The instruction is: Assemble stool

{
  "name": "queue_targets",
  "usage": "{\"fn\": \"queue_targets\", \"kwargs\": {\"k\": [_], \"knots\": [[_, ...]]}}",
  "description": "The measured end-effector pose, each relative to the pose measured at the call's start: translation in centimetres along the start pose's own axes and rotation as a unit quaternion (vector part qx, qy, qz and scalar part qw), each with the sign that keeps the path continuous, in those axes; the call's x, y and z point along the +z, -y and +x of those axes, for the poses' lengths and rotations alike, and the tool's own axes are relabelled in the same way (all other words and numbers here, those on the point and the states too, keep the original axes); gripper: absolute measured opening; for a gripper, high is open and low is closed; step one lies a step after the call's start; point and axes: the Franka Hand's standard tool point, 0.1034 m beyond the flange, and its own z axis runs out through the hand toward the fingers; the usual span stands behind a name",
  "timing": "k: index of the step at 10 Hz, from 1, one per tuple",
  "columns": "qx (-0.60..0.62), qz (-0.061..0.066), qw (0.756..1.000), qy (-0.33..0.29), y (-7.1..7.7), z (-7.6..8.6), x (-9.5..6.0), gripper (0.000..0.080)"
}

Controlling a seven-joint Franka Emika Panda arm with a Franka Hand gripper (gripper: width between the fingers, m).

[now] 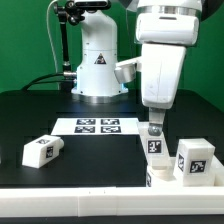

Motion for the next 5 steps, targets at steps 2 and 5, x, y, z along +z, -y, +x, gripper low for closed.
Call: {"fn": "queue_targets", "kwargs": {"k": [2,5], "knots": [[0.001,0.003,1.0,0.002,0.23,-0.02,0.49,0.0649],[0.01,0.004,1.0,0.002,0.23,-0.12,0.52,0.0385]]}}
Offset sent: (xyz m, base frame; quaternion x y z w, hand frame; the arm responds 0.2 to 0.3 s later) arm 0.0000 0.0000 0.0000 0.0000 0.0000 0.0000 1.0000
